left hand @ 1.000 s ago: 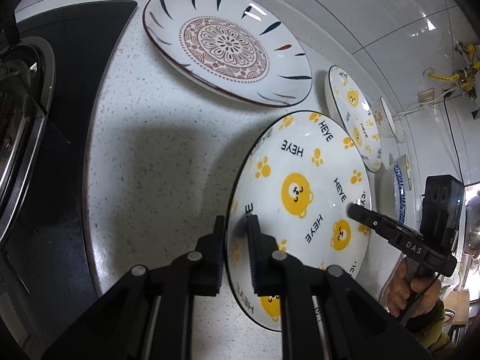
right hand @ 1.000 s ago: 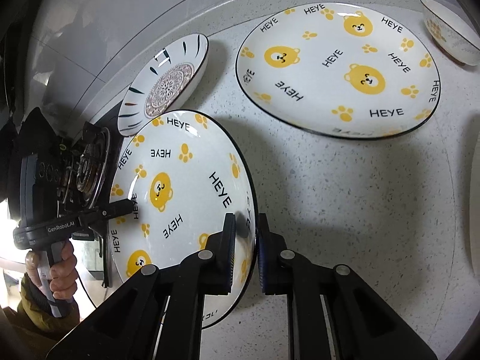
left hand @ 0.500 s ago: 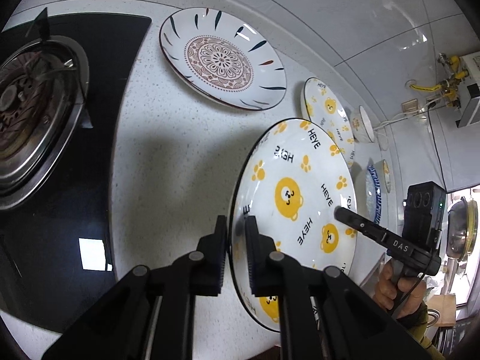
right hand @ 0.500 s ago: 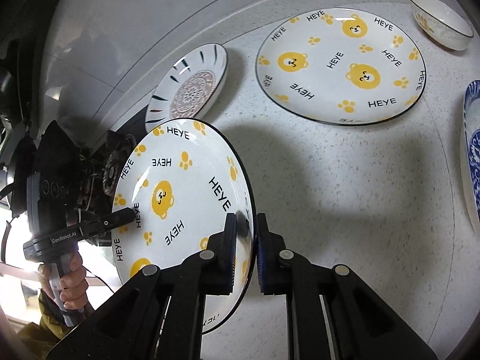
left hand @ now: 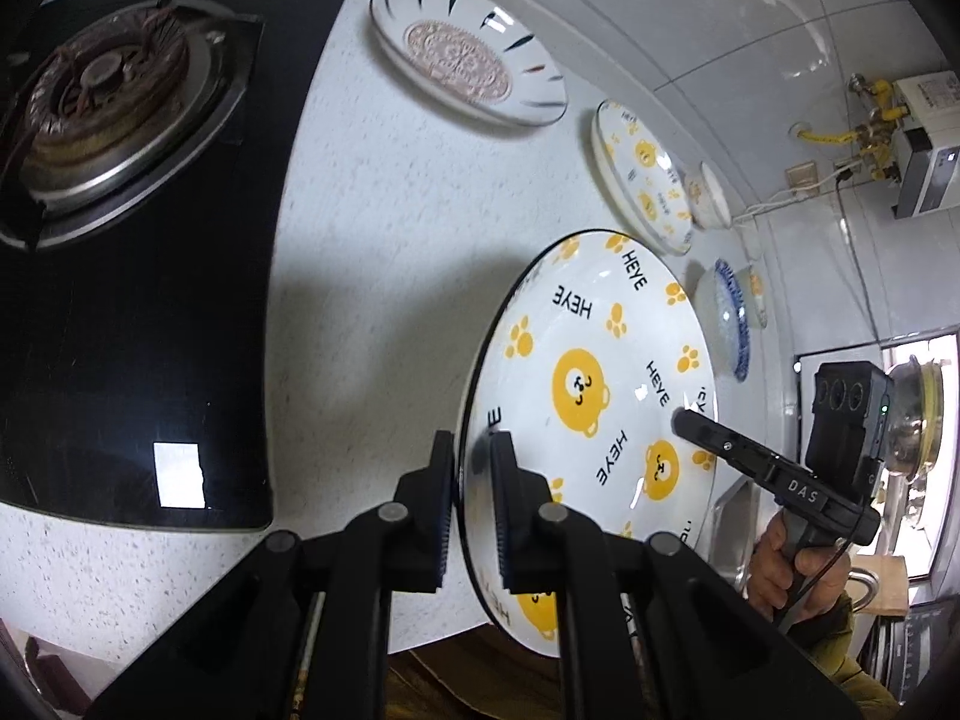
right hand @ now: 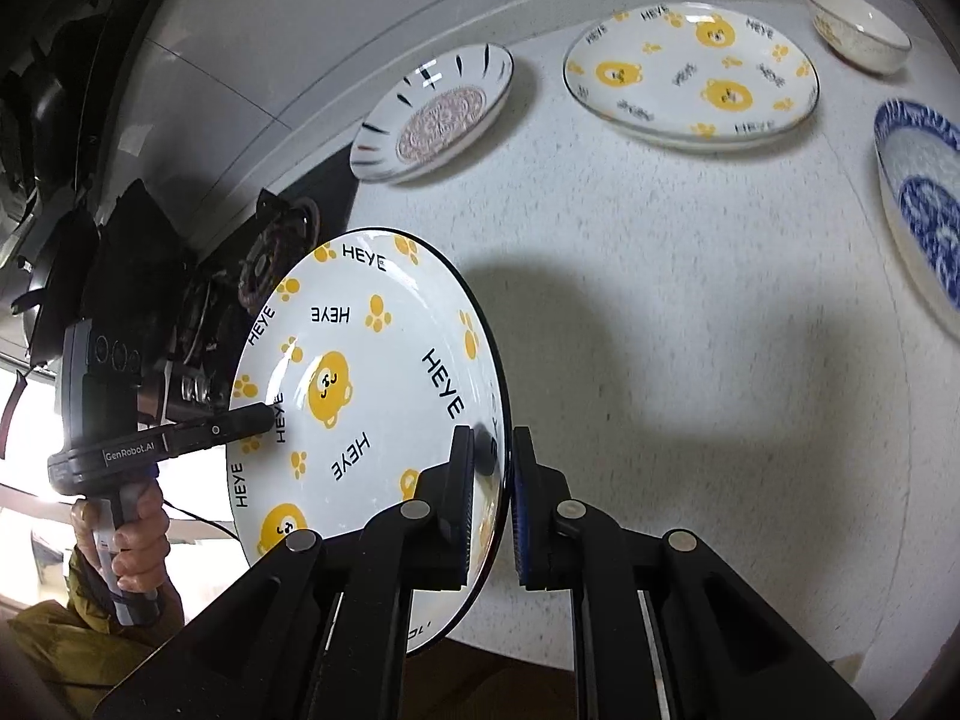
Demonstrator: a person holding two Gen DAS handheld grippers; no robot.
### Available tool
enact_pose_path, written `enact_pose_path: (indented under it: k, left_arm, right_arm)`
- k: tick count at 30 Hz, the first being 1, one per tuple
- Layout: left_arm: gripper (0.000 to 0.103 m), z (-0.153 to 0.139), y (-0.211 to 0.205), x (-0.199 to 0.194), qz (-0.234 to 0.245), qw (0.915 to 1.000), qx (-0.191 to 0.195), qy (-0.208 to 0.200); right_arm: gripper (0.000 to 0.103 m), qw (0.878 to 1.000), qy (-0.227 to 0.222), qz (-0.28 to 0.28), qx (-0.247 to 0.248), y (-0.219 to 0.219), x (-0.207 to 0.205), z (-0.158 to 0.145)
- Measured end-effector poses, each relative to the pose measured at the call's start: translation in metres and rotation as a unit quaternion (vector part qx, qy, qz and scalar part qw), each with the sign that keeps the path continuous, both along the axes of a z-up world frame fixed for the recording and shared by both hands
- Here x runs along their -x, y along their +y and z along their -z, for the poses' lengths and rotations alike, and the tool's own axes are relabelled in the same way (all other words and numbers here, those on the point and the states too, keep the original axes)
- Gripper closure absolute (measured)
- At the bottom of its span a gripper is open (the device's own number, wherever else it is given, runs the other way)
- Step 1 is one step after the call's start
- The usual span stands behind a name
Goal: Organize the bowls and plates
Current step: 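Slide the bear plate toward the stove and open both grippers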
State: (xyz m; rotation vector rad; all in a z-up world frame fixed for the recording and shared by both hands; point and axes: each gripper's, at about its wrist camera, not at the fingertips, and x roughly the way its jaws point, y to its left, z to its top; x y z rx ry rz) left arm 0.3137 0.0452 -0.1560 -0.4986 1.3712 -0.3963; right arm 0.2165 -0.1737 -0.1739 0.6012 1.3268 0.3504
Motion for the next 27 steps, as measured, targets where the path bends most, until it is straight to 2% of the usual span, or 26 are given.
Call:
enact_pose_path:
  k: [2, 6, 12, 19, 24, 27]
  left_arm:
    - [0.092, 0.013, -0.003, 0.004, 0.008, 0.9998, -0.015, 0.006]
    - [0.092, 0.037, -0.008, 0.007, 0.015, 0.9995, -0.019, 0.02]
    - [0.091, 0.062, -0.015, 0.007, 0.018, 0.9989, -0.025, 0.036]
    - [0.089, 0.056, -0.02, 0.007, 0.03, 0.9978, -0.059, 0.001]
    - [0.086, 0.048, -0.029, 0.011, 0.043, 0.993, -0.102, -0.039]
    - [0.08, 0.042, -0.027, 0.012, 0.037, 0.9889, -0.128, -0.065]
  right_arm:
    - [0.092, 1.0, 0.007, 0.001, 0.001, 0.003, 0.006, 0.012]
    - [0.092, 1.0, 0.023, 0.009, 0.003, 0.003, 0.013, 0.034]
    - [0.092, 0.999, 0.038, 0.006, 0.011, 0.006, 0.016, 0.049]
    - [0.091, 0.999, 0.036, -0.011, 0.018, 0.012, 0.016, 0.052]
    - [0.09, 0.999, 0.025, -0.027, 0.034, 0.016, 0.014, 0.047]
    - [0.09, 0.999, 0.018, -0.03, 0.038, 0.014, 0.013, 0.044]
